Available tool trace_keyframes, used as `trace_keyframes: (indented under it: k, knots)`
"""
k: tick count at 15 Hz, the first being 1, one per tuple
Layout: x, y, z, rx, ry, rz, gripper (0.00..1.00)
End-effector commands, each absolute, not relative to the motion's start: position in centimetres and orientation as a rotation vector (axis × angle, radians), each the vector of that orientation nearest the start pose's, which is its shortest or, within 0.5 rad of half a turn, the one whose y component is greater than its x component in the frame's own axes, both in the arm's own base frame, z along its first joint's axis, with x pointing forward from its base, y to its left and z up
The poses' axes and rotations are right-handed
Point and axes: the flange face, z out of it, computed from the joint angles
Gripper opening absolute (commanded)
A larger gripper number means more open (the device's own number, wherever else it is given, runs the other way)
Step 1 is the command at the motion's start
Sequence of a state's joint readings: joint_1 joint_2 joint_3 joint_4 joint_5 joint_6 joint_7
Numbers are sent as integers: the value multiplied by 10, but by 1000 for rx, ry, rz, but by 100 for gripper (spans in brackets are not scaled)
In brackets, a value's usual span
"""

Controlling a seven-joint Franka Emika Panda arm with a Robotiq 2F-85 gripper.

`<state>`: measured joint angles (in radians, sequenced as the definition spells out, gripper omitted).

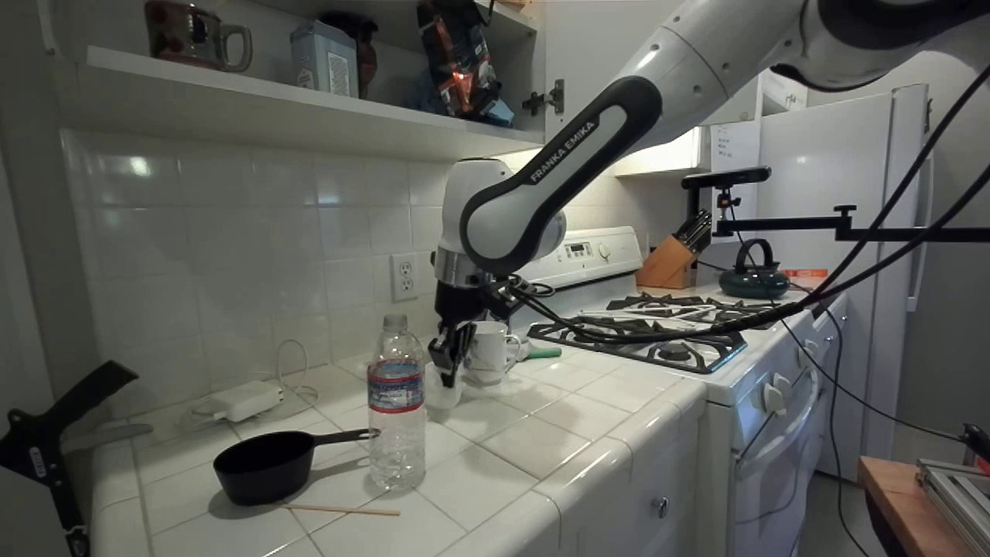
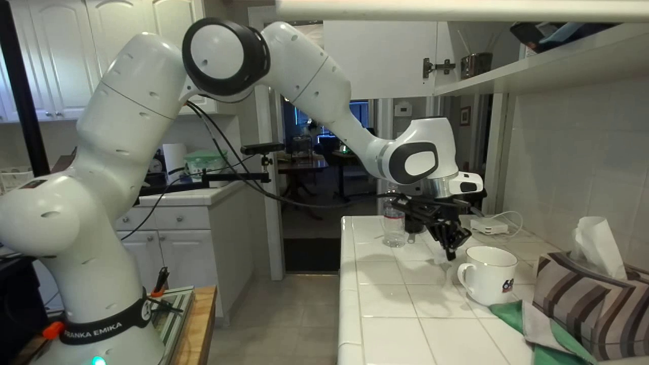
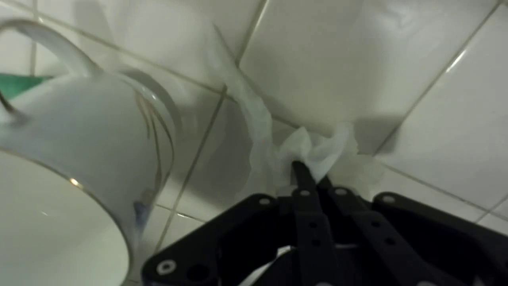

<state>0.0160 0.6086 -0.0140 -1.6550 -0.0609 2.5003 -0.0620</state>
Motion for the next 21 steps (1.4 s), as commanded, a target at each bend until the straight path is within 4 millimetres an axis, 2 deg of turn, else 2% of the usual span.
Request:
trace_keyframes:
  k: [1,3,7,10,15,21]
  knots:
    - [751,16,266,-3174,-269,-348,1]
    - [765,22,260,-3164,-296,-326,1]
    - [791,27,267,-3154,-323,-324,1]
    - [797,25,265,-3168,-320,-245,1]
    - [784,14,245,-3180,-307,-110,1]
    - [751,2,243,-3188,-279,-91,1]
